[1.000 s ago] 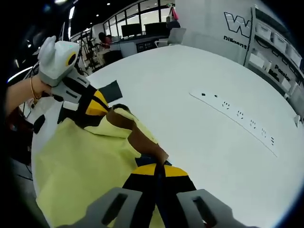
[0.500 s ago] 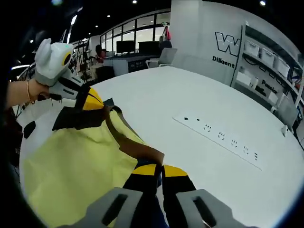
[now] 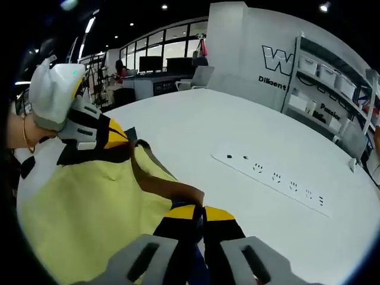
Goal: Fold the garment on the visible template until the final outline fits inside the template.
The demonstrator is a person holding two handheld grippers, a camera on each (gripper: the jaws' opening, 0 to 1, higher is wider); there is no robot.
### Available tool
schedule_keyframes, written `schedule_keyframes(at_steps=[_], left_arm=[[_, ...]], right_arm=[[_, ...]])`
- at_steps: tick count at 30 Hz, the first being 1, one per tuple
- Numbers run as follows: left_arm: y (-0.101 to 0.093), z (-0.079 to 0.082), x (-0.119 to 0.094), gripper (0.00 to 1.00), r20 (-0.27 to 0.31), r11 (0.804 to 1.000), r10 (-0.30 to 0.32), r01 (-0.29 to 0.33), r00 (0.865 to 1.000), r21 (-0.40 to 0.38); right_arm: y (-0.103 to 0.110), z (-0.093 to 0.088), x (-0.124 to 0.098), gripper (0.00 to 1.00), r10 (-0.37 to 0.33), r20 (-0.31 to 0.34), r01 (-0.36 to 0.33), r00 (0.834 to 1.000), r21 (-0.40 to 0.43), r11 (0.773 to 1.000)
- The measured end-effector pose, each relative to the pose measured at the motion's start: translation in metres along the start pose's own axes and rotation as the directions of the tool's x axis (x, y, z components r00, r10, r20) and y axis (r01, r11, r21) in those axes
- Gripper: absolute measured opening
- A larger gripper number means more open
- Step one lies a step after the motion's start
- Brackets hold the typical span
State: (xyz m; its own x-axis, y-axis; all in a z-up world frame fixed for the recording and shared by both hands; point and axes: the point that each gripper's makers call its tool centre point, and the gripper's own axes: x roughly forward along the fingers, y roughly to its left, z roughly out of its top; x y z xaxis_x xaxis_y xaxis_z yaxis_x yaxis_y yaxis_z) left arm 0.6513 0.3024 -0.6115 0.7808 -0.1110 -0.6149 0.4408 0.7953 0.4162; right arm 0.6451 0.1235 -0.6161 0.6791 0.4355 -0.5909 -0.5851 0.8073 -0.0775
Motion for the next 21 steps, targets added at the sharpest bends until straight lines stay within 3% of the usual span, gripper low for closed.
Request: schedule_keyframes(at_steps=[2,4,6,8,10,12,15,17,21], left_arm=[[0.001,-0.009,0.006,0.03,-0.020,0.999,-0.019,0.018,1.000,-0.050],[-0.006,-0.003,0.005,0.04,0.001,0.994,-0.042,0.042,0.999,-0.097],[-0.005,-0.002,0.004,0.06,0.020,0.988,-0.057,0.059,0.998,-0.143],[-0.005,0.002,0.002,0.17,0.051,0.980,-0.075,0.083,0.996,-0.181],[-0.006,0.009,-0.006,0.24,0.102,0.968,-0.091,0.112,0.991,-0.225],[-0.018,0.014,-0.013,0.26,0.157,0.930,-0.161,0.203,0.974,-0.306],[-0.018,0.010,-0.025,0.43,0.173,0.933,-0.152,0.199,0.973,-0.300],[-0.023,0.009,-0.031,0.50,0.200,0.912,-0.163,0.225,0.966,-0.343],[-0.042,0.006,-0.059,0.69,0.216,0.900,-0.172,0.242,0.961,-0.362]], right_arm=[[0.000,-0.001,0.004,0.00,0.003,-0.003,-0.003,1.000,0.006,1.000],[0.000,-0.004,0.005,0.01,0.012,-0.011,-0.012,1.000,0.016,1.000],[-0.003,-0.004,0.007,0.07,0.022,-0.014,-0.021,1.000,0.041,0.999],[-0.005,-0.002,0.001,0.17,0.025,-0.003,-0.025,1.000,0.090,0.996],[-0.008,0.001,-0.004,0.20,0.030,0.006,-0.030,1.000,0.098,0.995],[-0.009,0.002,-0.010,0.25,0.043,0.015,-0.044,0.999,0.099,0.994],[-0.011,0.004,-0.020,0.34,0.048,0.043,-0.053,0.998,0.123,0.991],[-0.008,0.004,-0.030,0.41,0.058,0.052,-0.065,0.997,0.147,0.987],[-0.011,0.000,-0.042,0.53,0.057,0.070,-0.068,0.996,0.175,0.982]])
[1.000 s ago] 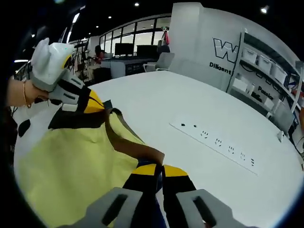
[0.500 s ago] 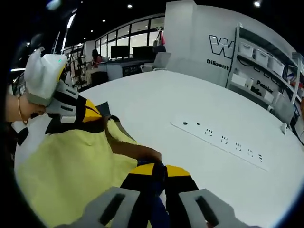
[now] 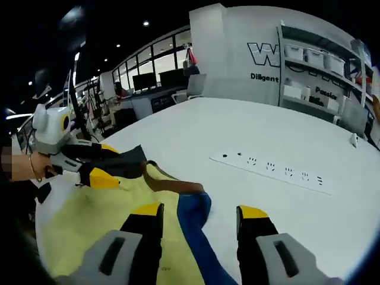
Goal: Fold the garment on the visible template until the final outline fits inside the template.
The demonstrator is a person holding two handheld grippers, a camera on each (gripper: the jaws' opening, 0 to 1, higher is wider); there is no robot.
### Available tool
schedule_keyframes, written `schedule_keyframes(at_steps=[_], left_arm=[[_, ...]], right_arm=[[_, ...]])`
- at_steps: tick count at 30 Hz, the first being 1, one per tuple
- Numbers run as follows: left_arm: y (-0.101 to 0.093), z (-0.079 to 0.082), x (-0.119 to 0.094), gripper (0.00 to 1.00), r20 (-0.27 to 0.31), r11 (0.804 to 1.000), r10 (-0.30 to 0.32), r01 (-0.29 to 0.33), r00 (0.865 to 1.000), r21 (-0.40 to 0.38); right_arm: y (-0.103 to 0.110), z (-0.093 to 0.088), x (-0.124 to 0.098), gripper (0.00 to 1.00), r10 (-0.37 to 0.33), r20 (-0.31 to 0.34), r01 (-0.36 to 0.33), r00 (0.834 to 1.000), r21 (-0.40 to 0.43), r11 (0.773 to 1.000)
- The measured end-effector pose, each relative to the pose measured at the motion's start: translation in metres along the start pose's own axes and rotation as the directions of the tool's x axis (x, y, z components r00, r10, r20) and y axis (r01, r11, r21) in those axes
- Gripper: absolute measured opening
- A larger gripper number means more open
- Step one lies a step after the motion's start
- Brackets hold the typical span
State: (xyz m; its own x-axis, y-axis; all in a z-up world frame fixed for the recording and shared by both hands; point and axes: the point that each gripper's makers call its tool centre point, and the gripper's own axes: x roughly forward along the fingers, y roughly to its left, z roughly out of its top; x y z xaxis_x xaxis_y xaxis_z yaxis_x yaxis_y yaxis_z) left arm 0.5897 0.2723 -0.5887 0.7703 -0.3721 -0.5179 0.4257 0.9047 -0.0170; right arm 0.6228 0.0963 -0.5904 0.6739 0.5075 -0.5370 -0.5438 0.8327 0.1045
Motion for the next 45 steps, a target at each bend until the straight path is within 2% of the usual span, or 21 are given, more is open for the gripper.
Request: schedule_keyframes(at_steps=[2,7,11,14,18,22,23,24,27,31,35,39,45], left_arm=[[-0.004,-0.002,-0.007,0.76,0.003,1.000,-0.010,0.010,1.000,-0.015],[-0.024,-0.010,-0.030,0.90,0.008,0.999,-0.033,0.033,0.999,-0.034],[-0.036,-0.020,-0.045,0.93,-0.018,0.997,-0.046,0.045,0.999,-0.058],[-0.050,-0.023,-0.061,0.96,0.001,0.997,-0.050,0.050,0.999,-0.053],[-0.066,-0.033,-0.079,0.98,-0.016,0.998,-0.059,0.059,0.998,-0.020],[-0.084,-0.044,-0.095,0.99,-0.027,0.997,-0.075,0.074,0.997,-0.013],[-0.091,-0.050,-0.103,0.99,-0.031,0.997,-0.079,0.079,0.996,-0.009],[-0.095,-0.053,-0.106,0.99,-0.032,0.996,-0.089,0.089,0.995,0.006],[-0.101,-0.067,-0.120,0.99,-0.060,0.996,-0.086,0.088,0.994,0.031],[-0.105,-0.086,-0.136,0.99,-0.087,0.997,-0.077,0.077,0.993,-0.011],[-0.107,-0.100,-0.149,0.99,-0.100,0.997,-0.063,0.059,0.993,-0.044],[-0.103,-0.109,-0.155,0.99,-0.120,0.999,-0.038,0.033,0.992,-0.042],[-0.102,-0.129,-0.172,0.99,-0.152,0.994,0.004,-0.021,0.988,-0.111]], right_arm=[[0.002,-0.004,-0.010,0.60,0.009,0.006,-0.009,1.000,0.035,0.999],[0.004,-0.018,-0.035,0.71,0.013,0.010,-0.014,1.000,0.069,0.997],[0.007,-0.029,-0.050,0.74,0.010,0.015,-0.011,1.000,0.100,0.995],[0.010,-0.034,-0.059,0.75,0.009,0.027,-0.012,1.000,0.116,0.993],[0.018,-0.051,-0.079,0.75,-0.002,0.020,0.000,1.000,0.117,0.993],[0.019,-0.059,-0.092,0.74,-0.021,0.020,0.018,1.000,0.112,0.993],[0.012,-0.063,-0.099,0.73,-0.061,0.014,0.061,0.998,0.046,0.997],[0.009,-0.065,-0.103,0.71,-0.081,0.012,0.080,0.997,0.023,0.996],[0.007,-0.075,-0.113,0.70,-0.091,0.008,0.090,0.996,0.060,0.994],[-0.002,-0.089,-0.124,0.68,-0.126,-0.017,0.126,0.992,0.062,0.990],[-0.012,-0.100,-0.132,0.67,-0.150,-0.026,0.152,0.988,0.139,0.979],[-0.024,-0.112,-0.139,0.65,-0.192,-0.066,0.199,0.979,0.136,0.970],[-0.040,-0.125,-0.145,0.56,-0.240,-0.119,0.254,0.964,0.128,0.959]])
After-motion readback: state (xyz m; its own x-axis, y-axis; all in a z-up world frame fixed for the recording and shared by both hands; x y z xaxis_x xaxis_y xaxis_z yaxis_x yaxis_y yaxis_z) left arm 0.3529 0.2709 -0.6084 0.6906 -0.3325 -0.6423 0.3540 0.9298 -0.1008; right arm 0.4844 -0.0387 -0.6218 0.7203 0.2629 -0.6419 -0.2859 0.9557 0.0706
